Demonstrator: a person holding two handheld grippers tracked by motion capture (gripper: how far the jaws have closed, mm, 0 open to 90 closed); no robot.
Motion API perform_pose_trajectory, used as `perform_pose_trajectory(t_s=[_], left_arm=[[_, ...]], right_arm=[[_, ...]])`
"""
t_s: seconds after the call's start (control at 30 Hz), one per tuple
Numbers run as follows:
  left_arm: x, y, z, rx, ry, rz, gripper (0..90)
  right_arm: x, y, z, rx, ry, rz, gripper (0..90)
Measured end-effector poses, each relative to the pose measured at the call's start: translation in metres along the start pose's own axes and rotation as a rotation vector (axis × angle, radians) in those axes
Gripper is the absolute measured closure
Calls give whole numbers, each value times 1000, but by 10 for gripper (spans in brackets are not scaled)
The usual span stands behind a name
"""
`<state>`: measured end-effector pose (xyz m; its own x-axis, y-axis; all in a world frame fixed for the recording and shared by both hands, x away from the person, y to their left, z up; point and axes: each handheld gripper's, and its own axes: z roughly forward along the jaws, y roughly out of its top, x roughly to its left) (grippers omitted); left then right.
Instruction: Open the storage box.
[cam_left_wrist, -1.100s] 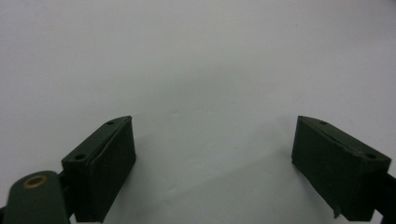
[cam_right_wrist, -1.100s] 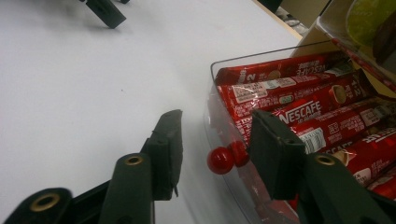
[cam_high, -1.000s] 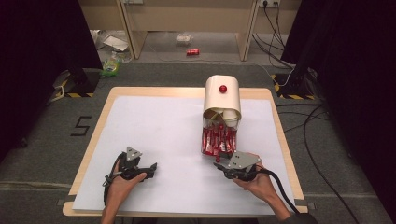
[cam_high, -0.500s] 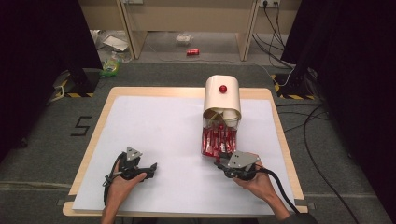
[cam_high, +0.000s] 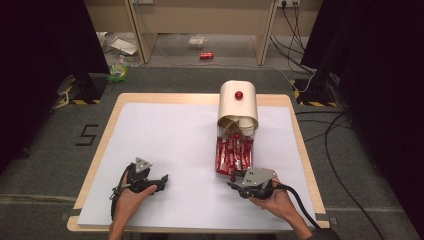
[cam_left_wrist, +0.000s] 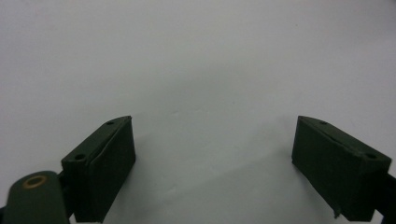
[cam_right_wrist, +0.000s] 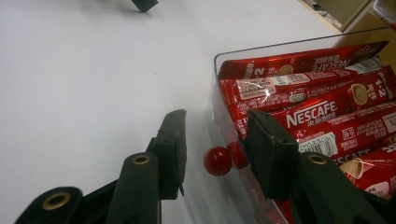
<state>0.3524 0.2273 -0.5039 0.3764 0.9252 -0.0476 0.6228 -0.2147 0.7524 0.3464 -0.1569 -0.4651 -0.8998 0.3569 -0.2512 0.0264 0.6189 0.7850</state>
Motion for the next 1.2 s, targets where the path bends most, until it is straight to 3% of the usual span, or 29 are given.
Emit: perform_pose_trajectory(t_s=[0.7, 0.87, 1.2], left_arm=[[0, 0, 0, 0, 1, 2, 127], [0, 0, 0, 0, 1, 2, 127], [0, 0, 0, 0, 1, 2, 127]], right_arm=[[13, -1, -9, -6, 39, 7, 572], [12, 0, -9, -15, 44, 58, 562], [7, 3, -12, -66, -12, 173, 501]])
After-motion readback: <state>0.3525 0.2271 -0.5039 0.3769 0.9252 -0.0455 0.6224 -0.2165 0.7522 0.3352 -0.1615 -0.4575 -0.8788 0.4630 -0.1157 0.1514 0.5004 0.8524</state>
